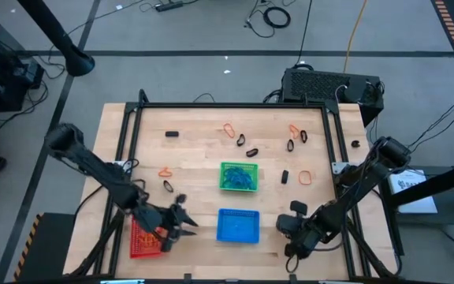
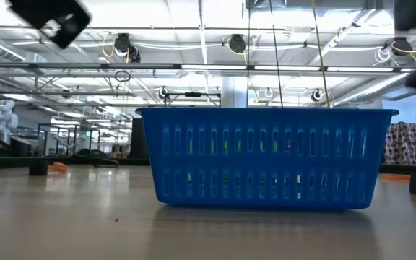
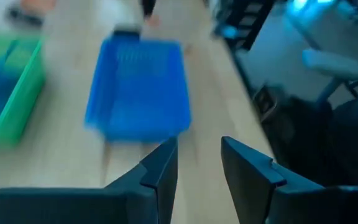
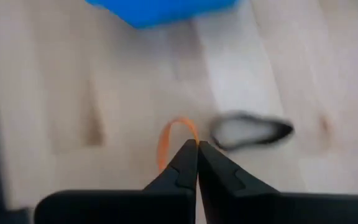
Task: Sort rubber bands into baskets
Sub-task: Put the orange rubberband into the red bin
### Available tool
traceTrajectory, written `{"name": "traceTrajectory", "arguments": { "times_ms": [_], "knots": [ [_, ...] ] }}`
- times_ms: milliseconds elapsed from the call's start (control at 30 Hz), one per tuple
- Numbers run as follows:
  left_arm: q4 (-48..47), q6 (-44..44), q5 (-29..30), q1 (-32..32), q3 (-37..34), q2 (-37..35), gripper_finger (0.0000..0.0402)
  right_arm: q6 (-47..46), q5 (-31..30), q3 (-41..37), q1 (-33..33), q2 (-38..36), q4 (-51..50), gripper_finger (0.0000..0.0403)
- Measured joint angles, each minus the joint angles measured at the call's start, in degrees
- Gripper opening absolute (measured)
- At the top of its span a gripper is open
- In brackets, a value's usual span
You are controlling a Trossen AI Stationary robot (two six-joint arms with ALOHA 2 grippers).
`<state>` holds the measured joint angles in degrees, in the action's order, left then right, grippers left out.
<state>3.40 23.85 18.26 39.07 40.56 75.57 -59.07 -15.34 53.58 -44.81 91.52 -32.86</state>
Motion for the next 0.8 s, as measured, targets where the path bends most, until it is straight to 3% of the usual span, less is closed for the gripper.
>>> {"name": "traceTrajectory", "arguments": {
  "times_ms": [100,267,333,533,700,800],
  "knots": [
    [15.9,-4.3,0.1,-1.8,0.0,7.7,0.0130,4.8,-3.5,3.2,-0.7,-0.7,1.6,0.0001],
    [48.7,-4.1,-0.7,-5.7,0.6,23.2,0.0130,15.9,-8.6,8.2,-1.9,-0.3,10.8,0.0001],
    [56.5,-2.7,-2.9,-7.2,1.9,27.9,0.0130,19.9,-11.1,9.7,-1.9,0.7,13.4,0.0001],
    [60.1,5.1,-7.8,-11.0,8.3,37.3,0.0130,26.6,-19.0,11.0,-1.0,3.0,14.3,0.0000],
    [60.2,4.2,-12.0,-12.8,12.3,40.7,0.0130,28.2,-26.7,11.0,0.7,4.0,14.3,0.0000],
    [59.9,2.8,-12.0,-13.5,13.2,41.5,0.0130,28.3,-27.0,10.9,1.7,4.3,14.3,0.0000]
  ]
}}
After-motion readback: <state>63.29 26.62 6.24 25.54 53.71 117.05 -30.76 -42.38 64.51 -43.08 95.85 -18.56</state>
